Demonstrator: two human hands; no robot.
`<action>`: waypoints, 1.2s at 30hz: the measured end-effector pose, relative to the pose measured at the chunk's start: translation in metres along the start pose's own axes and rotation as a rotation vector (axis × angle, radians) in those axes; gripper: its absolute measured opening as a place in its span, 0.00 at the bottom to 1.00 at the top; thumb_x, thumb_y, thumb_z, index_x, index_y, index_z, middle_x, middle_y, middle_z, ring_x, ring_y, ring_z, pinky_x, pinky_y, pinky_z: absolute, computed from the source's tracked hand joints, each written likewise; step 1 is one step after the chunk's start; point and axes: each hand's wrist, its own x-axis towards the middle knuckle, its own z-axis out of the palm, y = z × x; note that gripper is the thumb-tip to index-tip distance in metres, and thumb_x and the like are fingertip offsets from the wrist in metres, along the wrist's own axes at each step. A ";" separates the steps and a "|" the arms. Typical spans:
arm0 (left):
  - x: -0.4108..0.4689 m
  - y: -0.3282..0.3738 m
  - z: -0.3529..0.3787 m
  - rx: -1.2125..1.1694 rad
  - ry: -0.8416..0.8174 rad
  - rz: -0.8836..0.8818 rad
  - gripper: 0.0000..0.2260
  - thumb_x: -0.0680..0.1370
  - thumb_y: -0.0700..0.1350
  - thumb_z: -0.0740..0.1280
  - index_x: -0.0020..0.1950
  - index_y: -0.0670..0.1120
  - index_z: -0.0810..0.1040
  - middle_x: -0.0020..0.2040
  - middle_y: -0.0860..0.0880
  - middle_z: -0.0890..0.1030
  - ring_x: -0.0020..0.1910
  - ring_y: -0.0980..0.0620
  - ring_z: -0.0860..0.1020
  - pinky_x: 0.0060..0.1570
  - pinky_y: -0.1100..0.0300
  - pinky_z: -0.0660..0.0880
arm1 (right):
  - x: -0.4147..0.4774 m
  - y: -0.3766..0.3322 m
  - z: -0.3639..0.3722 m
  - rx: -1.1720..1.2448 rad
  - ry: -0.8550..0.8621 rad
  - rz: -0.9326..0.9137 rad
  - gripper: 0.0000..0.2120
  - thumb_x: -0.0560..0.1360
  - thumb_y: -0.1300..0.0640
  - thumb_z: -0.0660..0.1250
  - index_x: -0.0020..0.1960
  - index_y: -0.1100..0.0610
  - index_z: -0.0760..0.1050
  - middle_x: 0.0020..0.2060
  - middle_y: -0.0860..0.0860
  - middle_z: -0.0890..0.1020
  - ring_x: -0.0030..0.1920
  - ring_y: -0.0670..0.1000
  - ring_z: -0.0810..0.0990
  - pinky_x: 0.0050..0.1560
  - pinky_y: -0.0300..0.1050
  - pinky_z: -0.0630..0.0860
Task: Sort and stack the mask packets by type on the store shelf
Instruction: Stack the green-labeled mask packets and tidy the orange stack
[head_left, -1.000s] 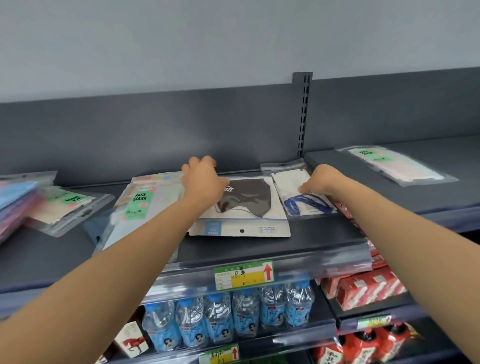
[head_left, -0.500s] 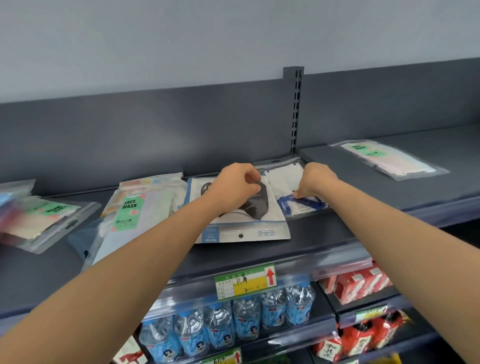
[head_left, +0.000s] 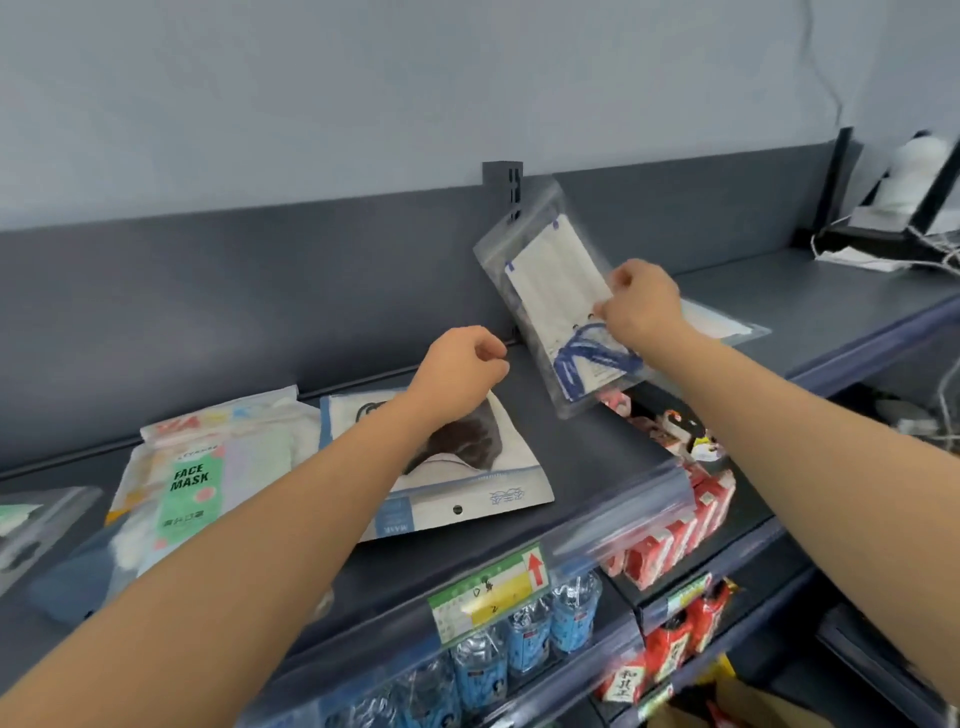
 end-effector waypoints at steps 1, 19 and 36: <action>0.002 0.003 0.001 -0.031 -0.002 0.003 0.12 0.77 0.42 0.66 0.59 0.43 0.78 0.57 0.46 0.80 0.50 0.53 0.75 0.49 0.62 0.70 | -0.002 0.002 -0.005 0.025 0.032 -0.010 0.05 0.73 0.66 0.66 0.48 0.61 0.72 0.44 0.53 0.72 0.45 0.52 0.69 0.43 0.42 0.63; 0.064 0.058 0.055 -0.842 0.008 -0.391 0.03 0.78 0.34 0.63 0.47 0.41 0.74 0.48 0.42 0.80 0.38 0.49 0.80 0.36 0.56 0.79 | 0.026 0.058 -0.066 0.341 0.010 0.160 0.17 0.77 0.60 0.66 0.63 0.65 0.74 0.52 0.57 0.80 0.50 0.54 0.80 0.55 0.46 0.76; 0.085 0.067 0.086 -0.684 0.189 -0.531 0.09 0.78 0.33 0.62 0.57 0.35 0.75 0.53 0.39 0.80 0.49 0.42 0.81 0.50 0.49 0.79 | 0.117 0.130 -0.048 -0.338 -0.409 0.291 0.41 0.68 0.38 0.71 0.71 0.61 0.63 0.70 0.59 0.67 0.69 0.63 0.65 0.70 0.57 0.63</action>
